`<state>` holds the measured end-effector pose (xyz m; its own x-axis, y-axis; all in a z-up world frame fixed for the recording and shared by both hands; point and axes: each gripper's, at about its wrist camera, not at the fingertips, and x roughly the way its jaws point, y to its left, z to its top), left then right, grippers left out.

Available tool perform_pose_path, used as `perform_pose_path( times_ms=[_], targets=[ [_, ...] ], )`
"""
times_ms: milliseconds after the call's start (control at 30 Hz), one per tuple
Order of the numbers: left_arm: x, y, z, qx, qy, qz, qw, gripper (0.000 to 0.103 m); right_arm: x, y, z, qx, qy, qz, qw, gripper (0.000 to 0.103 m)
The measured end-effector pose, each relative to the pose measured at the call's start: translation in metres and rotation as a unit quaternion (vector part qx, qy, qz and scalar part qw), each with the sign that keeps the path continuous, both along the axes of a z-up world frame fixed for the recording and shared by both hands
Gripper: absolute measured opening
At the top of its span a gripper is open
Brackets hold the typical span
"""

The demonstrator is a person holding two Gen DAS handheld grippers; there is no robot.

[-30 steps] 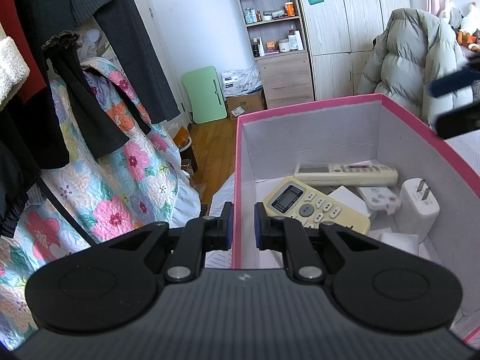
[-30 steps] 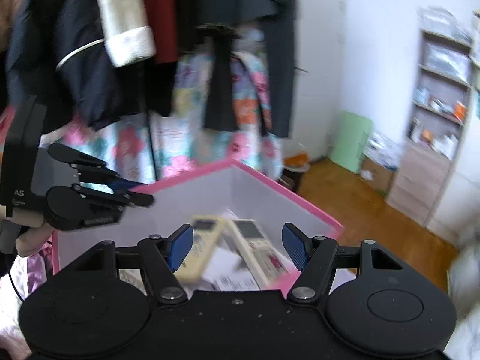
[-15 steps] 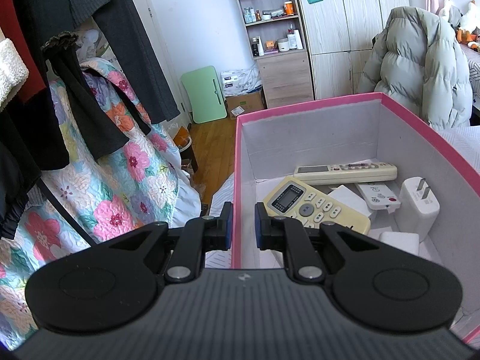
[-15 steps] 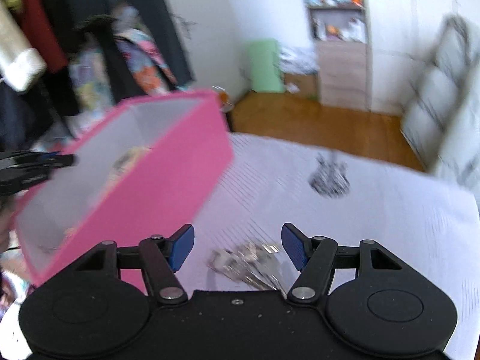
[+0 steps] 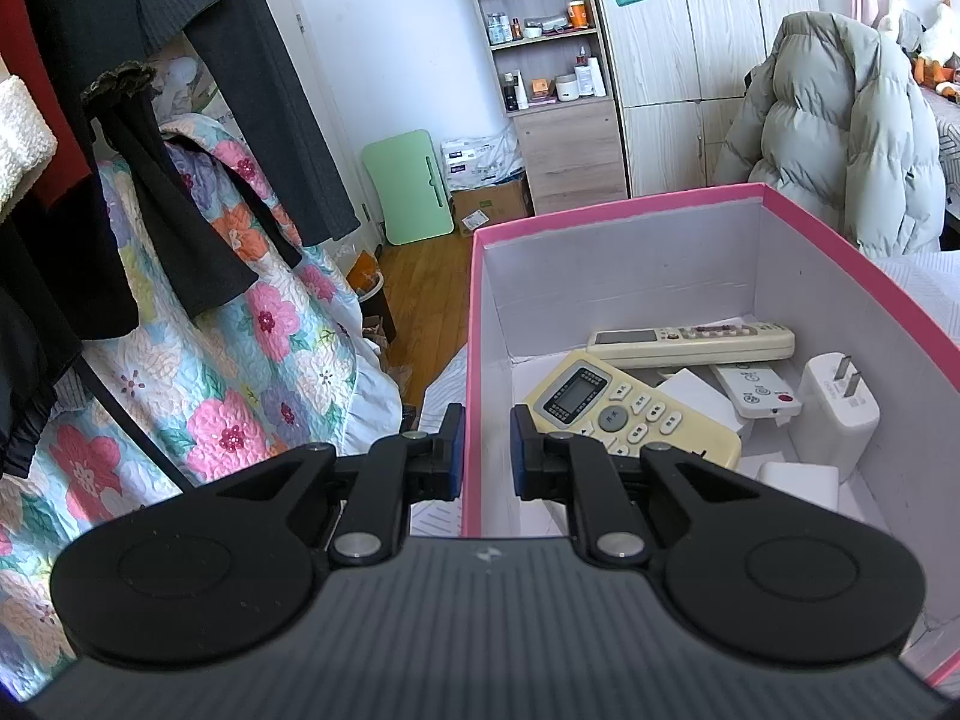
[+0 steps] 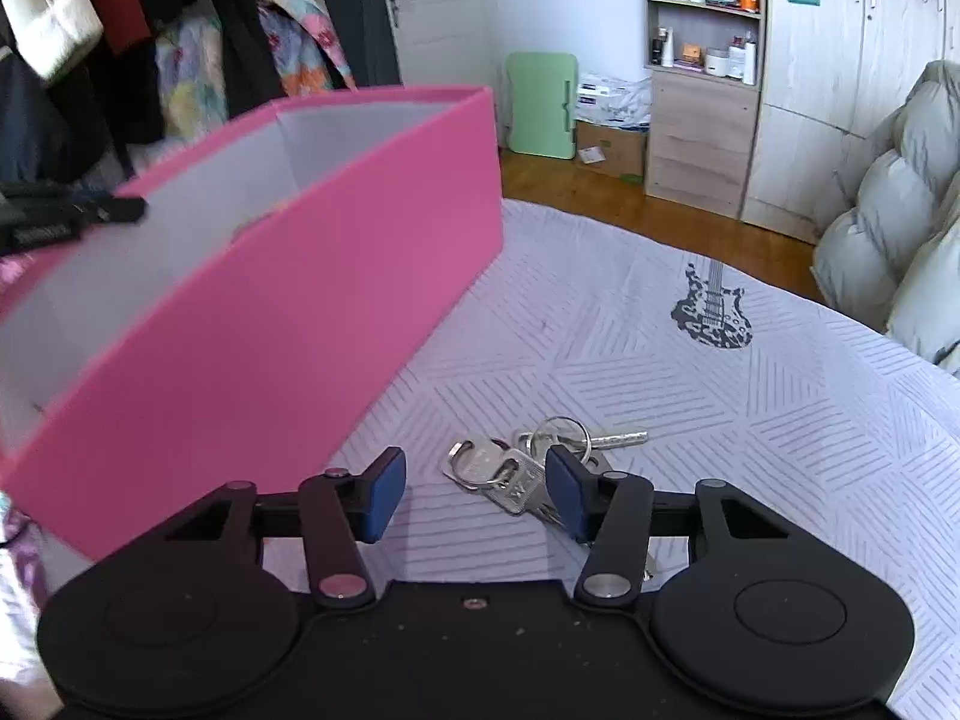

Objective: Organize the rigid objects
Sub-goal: 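Move the open right gripper back toward the keys on the table, then grasp the silver key ring with the right gripper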

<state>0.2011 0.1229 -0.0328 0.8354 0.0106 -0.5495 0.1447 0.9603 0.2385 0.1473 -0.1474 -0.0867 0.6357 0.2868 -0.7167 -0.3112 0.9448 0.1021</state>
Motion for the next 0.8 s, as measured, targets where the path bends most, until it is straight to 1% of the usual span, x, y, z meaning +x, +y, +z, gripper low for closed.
perform_pose_path(
  times_ms=[67, 100, 167, 200, 233, 300, 433, 500, 667, 800],
  targets=[
    [0.000, 0.000, 0.000, 0.001, 0.000, 0.000, 1.0000, 0.013, 0.002, 0.006, -0.008, -0.021, -0.011, -0.016, 1.000, 0.056],
    [0.000, 0.000, 0.000, 0.002, 0.000, 0.000, 1.0000, 0.013, 0.001, 0.010, -0.010, -0.031, -0.023, -0.020, 0.999, 0.057],
    [-0.001, 0.001, -0.001, 0.003, 0.000, 0.000, 1.0000, 0.013, -0.002, 0.014, -0.008, -0.031, -0.027, -0.017, 0.999, 0.045],
    [0.000, 0.000, -0.002, 0.002, 0.000, 0.001, 1.0000, 0.013, -0.003, 0.015, -0.007, -0.027, -0.027, -0.012, 0.999, 0.033],
    [0.000, 0.000, -0.002, 0.000, 0.000, 0.001, 1.0000, 0.013, -0.004, 0.014, -0.005, -0.021, -0.029, -0.015, 0.999, 0.029],
    [-0.001, -0.001, -0.003, 0.001, 0.000, 0.000, 1.0000, 0.013, -0.009, 0.011, -0.004, -0.016, -0.036, -0.023, 0.999, 0.029],
    [0.000, -0.001, -0.003, 0.000, 0.000, 0.000, 1.0000, 0.013, -0.019, 0.000, 0.009, 0.027, -0.057, -0.045, 0.997, 0.029],
    [0.000, -0.001, -0.003, -0.004, -0.001, 0.000, 1.0000, 0.013, -0.022, -0.003, 0.015, 0.039, -0.066, -0.050, 0.996, 0.029],
    [0.000, -0.001, -0.002, -0.005, -0.002, 0.000, 1.0000, 0.013, -0.028, -0.004, 0.033, 0.043, -0.094, -0.048, 0.993, 0.029],
    [0.000, -0.001, -0.002, -0.004, -0.002, 0.000, 1.0000, 0.013, -0.033, 0.003, 0.057, 0.044, -0.127, -0.038, 0.990, 0.029]
  ],
)
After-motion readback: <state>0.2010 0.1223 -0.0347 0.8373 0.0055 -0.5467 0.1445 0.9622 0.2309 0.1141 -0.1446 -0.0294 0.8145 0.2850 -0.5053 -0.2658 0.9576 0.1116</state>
